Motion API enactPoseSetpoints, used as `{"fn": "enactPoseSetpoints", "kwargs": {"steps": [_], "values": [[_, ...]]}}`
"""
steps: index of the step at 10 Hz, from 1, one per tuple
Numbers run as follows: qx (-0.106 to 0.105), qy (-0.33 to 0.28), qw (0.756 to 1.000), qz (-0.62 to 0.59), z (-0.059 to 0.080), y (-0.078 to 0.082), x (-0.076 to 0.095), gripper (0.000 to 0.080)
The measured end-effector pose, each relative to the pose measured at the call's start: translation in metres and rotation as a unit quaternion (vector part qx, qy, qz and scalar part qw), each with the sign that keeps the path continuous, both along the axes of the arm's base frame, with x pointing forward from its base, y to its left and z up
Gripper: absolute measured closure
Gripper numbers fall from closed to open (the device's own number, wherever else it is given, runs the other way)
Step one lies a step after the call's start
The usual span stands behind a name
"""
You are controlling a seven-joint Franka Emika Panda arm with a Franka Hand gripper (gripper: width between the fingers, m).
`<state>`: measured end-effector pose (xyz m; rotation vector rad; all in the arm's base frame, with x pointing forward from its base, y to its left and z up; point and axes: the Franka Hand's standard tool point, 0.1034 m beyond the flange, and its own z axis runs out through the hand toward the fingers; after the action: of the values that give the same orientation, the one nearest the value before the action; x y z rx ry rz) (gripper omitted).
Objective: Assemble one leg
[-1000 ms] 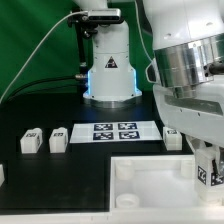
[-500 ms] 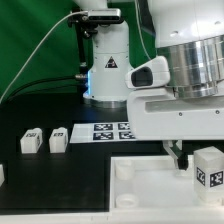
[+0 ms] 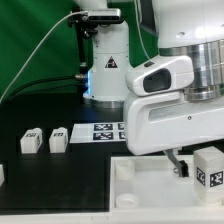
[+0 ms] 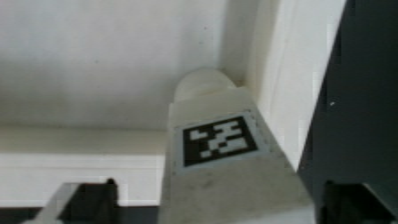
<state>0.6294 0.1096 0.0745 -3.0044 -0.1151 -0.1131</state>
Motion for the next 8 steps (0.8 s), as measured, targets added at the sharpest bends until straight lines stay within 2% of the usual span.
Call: {"fn": "enactPoseSetpoints", "kwargs": {"steps": [1, 2, 3, 5, 6, 8], "values": [[0.000, 0.000, 1.000, 0.002, -0.0001, -0.0002, 0.0000, 0.0377], [0.006, 0.007, 0.999, -0.050, 0.0000, 0.0009, -0.0001, 0.0377], [0.010, 0.015, 0.994, -0.106, -0.0001, 0.0004, -0.0001, 0.0509], [0.015, 0.026, 0.983, -0.184, -0.0003, -0.0001, -0.0002, 0.0509], [0.018, 0.040, 0.955, -0.294, -0.0006, -0.0007, -0.0006, 0.0509], [0.025, 0.065, 0.864, -0.499, -0.0012, 0.0001, -0.0023, 0.0509]]}}
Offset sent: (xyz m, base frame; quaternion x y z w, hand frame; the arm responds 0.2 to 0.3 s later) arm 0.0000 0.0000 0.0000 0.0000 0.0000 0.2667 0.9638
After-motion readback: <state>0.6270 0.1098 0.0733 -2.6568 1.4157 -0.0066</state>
